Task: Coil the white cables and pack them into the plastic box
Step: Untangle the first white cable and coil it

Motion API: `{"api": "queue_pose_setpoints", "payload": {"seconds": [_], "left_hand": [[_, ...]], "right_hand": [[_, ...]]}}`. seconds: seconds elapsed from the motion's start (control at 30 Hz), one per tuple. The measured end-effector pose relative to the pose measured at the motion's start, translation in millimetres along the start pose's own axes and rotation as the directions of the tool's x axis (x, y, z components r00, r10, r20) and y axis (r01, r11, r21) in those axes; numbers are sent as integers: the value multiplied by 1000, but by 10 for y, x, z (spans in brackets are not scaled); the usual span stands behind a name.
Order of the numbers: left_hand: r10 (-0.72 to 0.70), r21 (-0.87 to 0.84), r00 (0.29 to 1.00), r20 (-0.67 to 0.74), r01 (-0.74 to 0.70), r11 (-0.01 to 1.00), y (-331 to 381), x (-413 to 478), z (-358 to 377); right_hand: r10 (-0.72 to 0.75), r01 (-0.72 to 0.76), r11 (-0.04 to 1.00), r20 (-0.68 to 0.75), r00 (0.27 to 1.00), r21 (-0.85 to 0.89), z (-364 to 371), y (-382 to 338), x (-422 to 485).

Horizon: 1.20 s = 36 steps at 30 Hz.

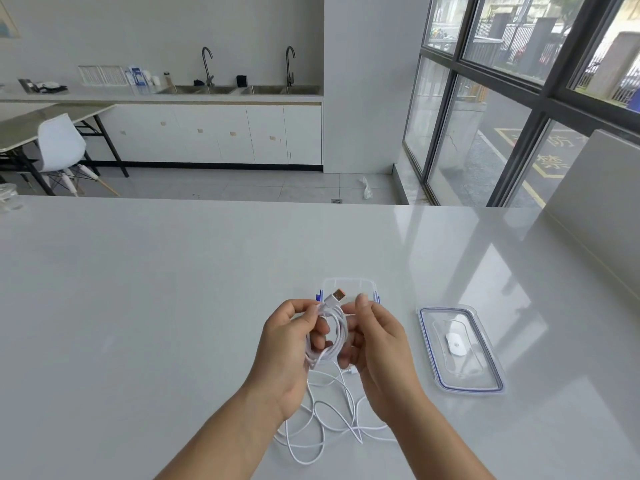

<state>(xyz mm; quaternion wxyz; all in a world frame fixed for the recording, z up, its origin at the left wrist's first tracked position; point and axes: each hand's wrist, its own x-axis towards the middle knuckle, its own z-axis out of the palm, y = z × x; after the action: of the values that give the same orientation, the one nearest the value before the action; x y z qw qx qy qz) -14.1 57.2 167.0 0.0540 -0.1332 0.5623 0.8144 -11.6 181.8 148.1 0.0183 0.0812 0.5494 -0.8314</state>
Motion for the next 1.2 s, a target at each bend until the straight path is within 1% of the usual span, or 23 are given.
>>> {"api": "queue_pose_setpoints", "payload": {"seconds": [0.07, 0.13, 0.2, 0.27, 0.4, 0.43, 0.5, 0.57, 0.63, 0.7, 0.8, 0.87, 0.9, 0.97, 1.1, 1.17, 1.2], "left_hand": [[-29, -72, 1000, 1, 29, 997, 11, 29, -29], [-33, -98, 999, -11, 32, 995, 4, 43, -45], [-39, -108, 999, -16, 37, 994, -14, 53, -57], [-34, -85, 999, -24, 32, 996, -39, 55, -64], [2, 18, 1000, 0, -2, 1000, -59, 38, -54], [6, 28, 1000, 10, -7, 1000, -58, 37, -52], [3, 15, 1000, 31, -3, 1000, -45, 42, -46], [0, -25, 999, 44, 1, 1000, -18, 37, -33], [-2, -80, 999, 44, 6, 997, 11, 32, -14], [-4, -114, 999, 33, 8, 993, 32, 31, -5], [-21, -140, 1000, 7, 21, 990, 30, 54, -13], [-36, -151, 999, -9, 35, 988, 9, 73, -23], [-42, -152, 999, -12, 40, 988, 3, 77, -25], [-44, -158, 999, -12, 42, 987, 0, 77, -23], [-38, -161, 999, -15, 35, 986, -7, 96, -31], [-22, -134, 999, -24, 19, 991, -21, 98, -32], [-7, -114, 999, -33, 3, 994, -30, 94, -32]], "right_hand": [[27, -28, 999, 67, 997, 21, -57, 10, -34], [33, -33, 999, 102, 994, -9, -98, 36, -73], [53, -55, 998, 137, 989, 10, -107, 72, -102], [75, -86, 994, 160, 984, 62, -104, 90, -116], [109, -123, 982, 104, 989, 140, -91, 45, -79], [88, -97, 987, 77, 993, 127, -92, 33, -64], [-13, 13, 1000, 10, 1000, 19, -104, 30, -27], [-88, 88, 995, -3, 996, -54, -93, 39, -15], [-69, 70, 997, 18, 997, -45, -65, 49, -38], [-44, 49, 997, 73, 996, -68, -55, 64, -79], [-62, 101, 965, 163, 985, -241, -67, 148, -131], [-94, 138, 935, 146, 985, -327, -58, 184, -132], [-113, 151, 930, 129, 985, -336, -52, 189, -129], [-133, 159, 936, 102, 986, -313, -37, 165, -122], [-137, 166, 950, 122, 983, -265, -51, 123, -82], [-148, 173, 931, 102, 984, -320, -71, 128, -62], [-167, 197, 899, 109, 980, -392, -85, 129, -52]]}}
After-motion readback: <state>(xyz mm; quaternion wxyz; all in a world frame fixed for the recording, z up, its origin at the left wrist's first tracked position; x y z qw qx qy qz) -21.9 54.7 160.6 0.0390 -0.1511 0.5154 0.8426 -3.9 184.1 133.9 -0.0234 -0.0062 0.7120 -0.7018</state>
